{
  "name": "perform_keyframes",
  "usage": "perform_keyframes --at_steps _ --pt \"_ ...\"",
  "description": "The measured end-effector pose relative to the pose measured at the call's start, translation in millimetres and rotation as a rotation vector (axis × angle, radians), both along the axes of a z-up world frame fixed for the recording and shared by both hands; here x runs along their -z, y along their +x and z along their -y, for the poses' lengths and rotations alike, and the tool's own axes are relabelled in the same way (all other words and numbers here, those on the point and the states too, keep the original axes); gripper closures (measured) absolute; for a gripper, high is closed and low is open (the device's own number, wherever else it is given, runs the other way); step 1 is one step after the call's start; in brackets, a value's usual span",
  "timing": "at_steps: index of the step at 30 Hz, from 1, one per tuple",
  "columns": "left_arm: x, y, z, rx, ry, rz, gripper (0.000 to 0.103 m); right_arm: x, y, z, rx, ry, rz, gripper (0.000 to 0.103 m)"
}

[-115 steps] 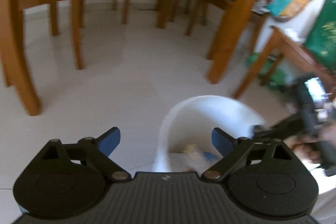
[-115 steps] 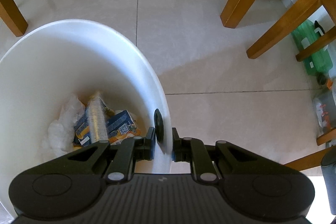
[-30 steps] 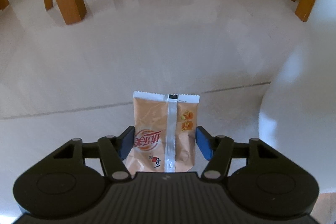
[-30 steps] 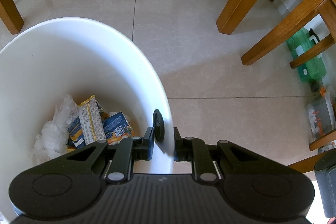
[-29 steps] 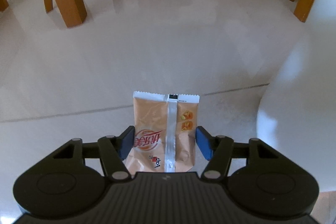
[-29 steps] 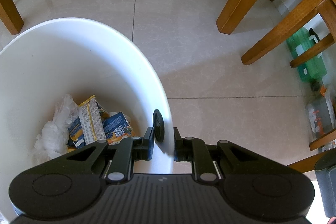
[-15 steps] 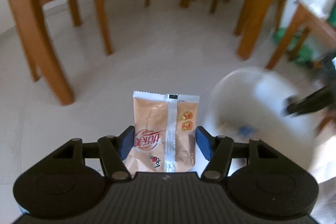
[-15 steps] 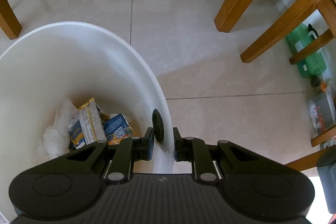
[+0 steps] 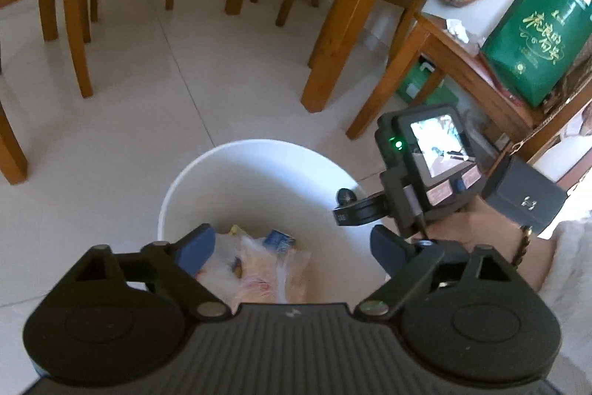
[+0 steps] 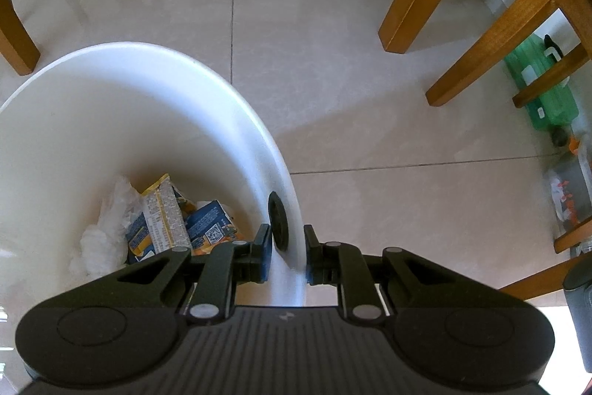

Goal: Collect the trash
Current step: 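Carry the snack packet with the left tool into the bin and release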

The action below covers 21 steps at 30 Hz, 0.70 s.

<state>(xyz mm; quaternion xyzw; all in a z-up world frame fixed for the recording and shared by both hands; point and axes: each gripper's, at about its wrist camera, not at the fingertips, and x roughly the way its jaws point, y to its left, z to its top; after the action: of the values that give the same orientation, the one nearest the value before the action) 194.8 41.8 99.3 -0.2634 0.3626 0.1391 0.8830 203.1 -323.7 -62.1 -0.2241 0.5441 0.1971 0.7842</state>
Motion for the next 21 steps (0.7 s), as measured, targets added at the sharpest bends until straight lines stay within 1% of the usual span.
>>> perform_keyframes --at_steps 2,6,8,10,12,15,17,20,21 --pt "-3 -10 9 -0.032 0.039 -0.016 0.005 -1 0 1 0.001 0.004 -0.003 0.084" --pt "5 -20 14 -0.082 0.095 -0.050 0.003 -1 -1 1 -0.010 0.003 0.003 0.084" --pt "17 -18 12 -0.094 0.104 -0.087 0.003 -1 -1 1 -0.010 0.005 0.002 0.084" --pt "30 -12 8 -0.090 0.110 -0.152 0.003 -2 -2 1 -0.013 0.004 0.005 0.084" --pt "37 -12 8 -0.089 0.162 -0.193 0.003 -2 -2 1 -0.015 0.004 0.005 0.084" --pt "37 -12 12 -0.090 0.284 -0.220 0.003 -3 0 2 -0.014 0.007 -0.005 0.082" --pt "35 -12 15 -0.083 0.340 -0.225 0.003 -4 -1 1 -0.029 0.008 -0.010 0.077" --pt "33 -13 18 -0.079 0.358 -0.226 0.002 -9 -7 -1 -0.047 0.016 0.002 0.061" --pt "33 -12 19 -0.076 0.357 -0.223 0.002 -11 -10 -1 -0.054 0.024 0.003 0.048"
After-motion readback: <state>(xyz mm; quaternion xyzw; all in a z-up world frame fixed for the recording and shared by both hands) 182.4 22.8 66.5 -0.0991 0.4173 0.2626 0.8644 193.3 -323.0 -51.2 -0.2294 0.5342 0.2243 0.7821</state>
